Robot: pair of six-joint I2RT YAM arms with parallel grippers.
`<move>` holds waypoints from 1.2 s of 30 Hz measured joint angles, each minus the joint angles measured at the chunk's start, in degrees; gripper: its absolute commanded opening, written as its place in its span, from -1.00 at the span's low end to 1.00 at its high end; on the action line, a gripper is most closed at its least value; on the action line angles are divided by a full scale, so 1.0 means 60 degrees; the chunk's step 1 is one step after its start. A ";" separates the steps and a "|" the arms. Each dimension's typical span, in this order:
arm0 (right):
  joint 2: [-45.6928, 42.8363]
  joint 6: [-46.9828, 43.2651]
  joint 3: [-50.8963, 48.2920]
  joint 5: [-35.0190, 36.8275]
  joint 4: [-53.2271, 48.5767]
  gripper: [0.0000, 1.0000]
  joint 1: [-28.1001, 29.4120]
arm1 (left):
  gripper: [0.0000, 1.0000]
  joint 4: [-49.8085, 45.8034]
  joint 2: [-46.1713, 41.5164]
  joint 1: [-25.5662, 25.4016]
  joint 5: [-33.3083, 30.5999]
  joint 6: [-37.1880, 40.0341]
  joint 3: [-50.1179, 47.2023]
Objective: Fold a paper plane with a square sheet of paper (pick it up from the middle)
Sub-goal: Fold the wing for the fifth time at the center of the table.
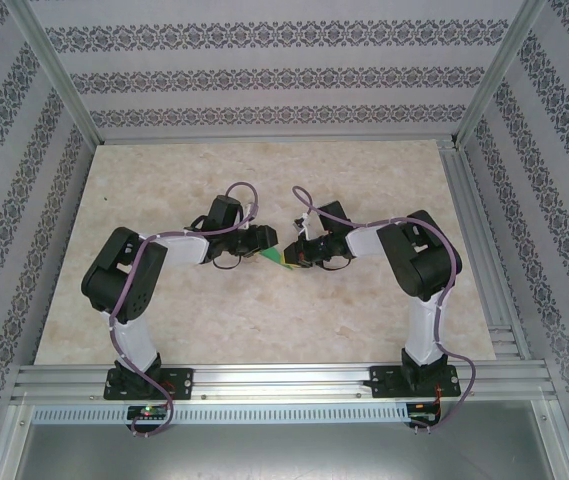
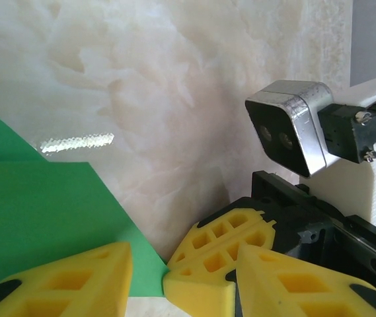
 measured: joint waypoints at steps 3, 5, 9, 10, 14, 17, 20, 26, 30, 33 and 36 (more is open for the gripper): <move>0.0018 0.0069 0.0040 0.0004 -0.0069 -1.00 0.0000 | -0.11 0.0000 0.0073 0.0000 -0.0011 0.0022 -0.0004; 0.0033 0.0069 0.0076 0.0000 -0.0138 -1.00 0.0000 | -0.14 -0.0007 0.0160 -0.0004 -0.0051 0.0025 -0.0007; 0.0044 0.0069 0.0109 -0.0018 -0.0197 -1.00 -0.0015 | -0.17 -0.0011 0.0248 -0.0004 -0.0153 0.0055 -0.0007; 0.0051 0.0069 0.0113 -0.0033 -0.0211 -1.00 -0.0022 | -0.18 -0.0011 0.0266 0.0000 -0.0178 0.0055 -0.0007; 0.0062 0.0066 0.0127 -0.0058 -0.0222 -1.00 -0.0036 | -0.22 -0.0080 0.0310 0.0000 -0.0313 0.0058 -0.0004; 0.0062 0.0066 0.0127 -0.0062 -0.0226 -1.00 -0.0040 | -0.22 -0.0193 0.0310 -0.0004 -0.0448 0.0055 -0.0004; 0.0069 0.0062 0.0146 -0.0062 -0.0259 -1.00 -0.0040 | -0.23 -0.0240 0.0313 -0.0004 -0.0543 0.0055 -0.0004; 0.0069 0.0058 0.0186 -0.0058 -0.0346 -1.00 -0.0036 | -0.26 -0.0266 0.0495 0.0000 -0.0546 0.0058 0.0066; 0.0055 0.0058 0.0186 -0.0055 -0.0361 -0.92 -0.0036 | -0.30 -0.0455 0.0576 0.0000 -0.0583 0.0058 0.0208; 0.0000 0.0044 0.0186 0.0022 -0.0412 -0.83 -0.0036 | -0.30 -0.0601 0.0612 0.0000 -0.0583 0.0058 0.0295; -0.0142 -0.0113 0.0186 0.0233 -0.0561 -0.73 -0.0044 | -0.30 -0.0659 0.0641 -0.0004 -0.0583 0.0058 0.0357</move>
